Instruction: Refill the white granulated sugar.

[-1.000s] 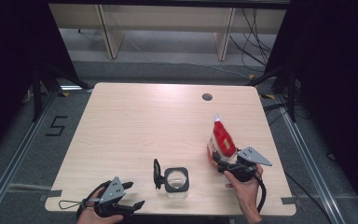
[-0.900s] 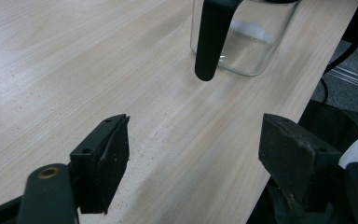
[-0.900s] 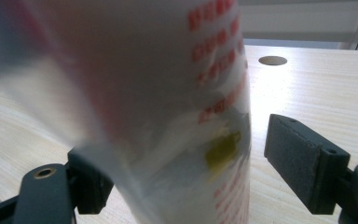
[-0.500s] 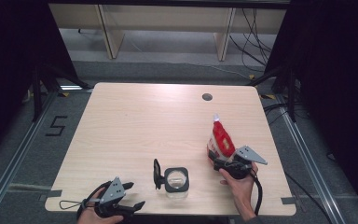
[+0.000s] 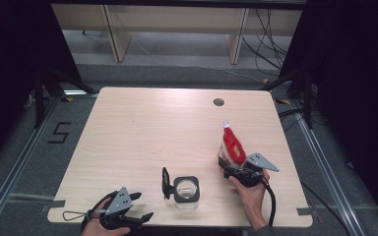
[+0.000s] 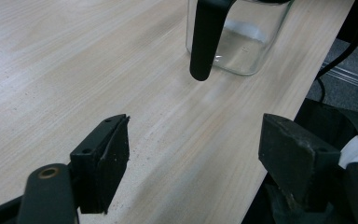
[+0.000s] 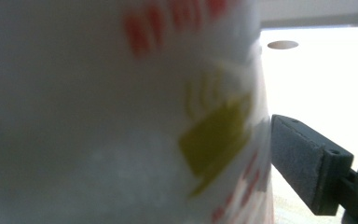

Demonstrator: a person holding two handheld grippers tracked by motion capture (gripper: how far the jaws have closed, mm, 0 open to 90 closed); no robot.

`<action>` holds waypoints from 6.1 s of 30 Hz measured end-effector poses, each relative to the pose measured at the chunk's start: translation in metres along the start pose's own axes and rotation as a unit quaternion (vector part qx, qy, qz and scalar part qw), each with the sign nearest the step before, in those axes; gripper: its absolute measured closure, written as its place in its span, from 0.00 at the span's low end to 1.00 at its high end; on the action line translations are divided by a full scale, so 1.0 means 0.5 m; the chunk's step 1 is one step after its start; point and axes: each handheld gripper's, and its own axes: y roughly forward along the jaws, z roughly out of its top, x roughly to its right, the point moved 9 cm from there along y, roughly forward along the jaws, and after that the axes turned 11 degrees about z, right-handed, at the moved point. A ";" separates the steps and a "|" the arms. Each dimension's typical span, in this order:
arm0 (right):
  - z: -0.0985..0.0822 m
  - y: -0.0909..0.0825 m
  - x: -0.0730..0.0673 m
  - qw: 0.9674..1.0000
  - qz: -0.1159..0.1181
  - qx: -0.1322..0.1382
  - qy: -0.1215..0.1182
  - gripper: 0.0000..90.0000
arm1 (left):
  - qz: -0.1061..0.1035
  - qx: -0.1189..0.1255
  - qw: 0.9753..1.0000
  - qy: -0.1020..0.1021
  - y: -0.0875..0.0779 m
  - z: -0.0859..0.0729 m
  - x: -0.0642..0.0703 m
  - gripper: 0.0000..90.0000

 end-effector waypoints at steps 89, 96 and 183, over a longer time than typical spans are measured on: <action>0.011 -0.005 -0.034 0.993 0.027 -0.029 -0.114 0.48 | -0.012 0.013 1.000 -0.007 -0.004 0.005 -0.002 0.27; 0.017 -0.009 -0.052 0.991 0.037 -0.025 -0.125 0.48 | -0.015 0.007 1.000 -0.014 -0.007 0.003 -0.001 0.27; 0.019 -0.184 -0.215 0.537 -0.188 -0.243 -0.786 0.50 | -0.001 0.015 1.000 -0.020 -0.001 0.000 -0.007 0.27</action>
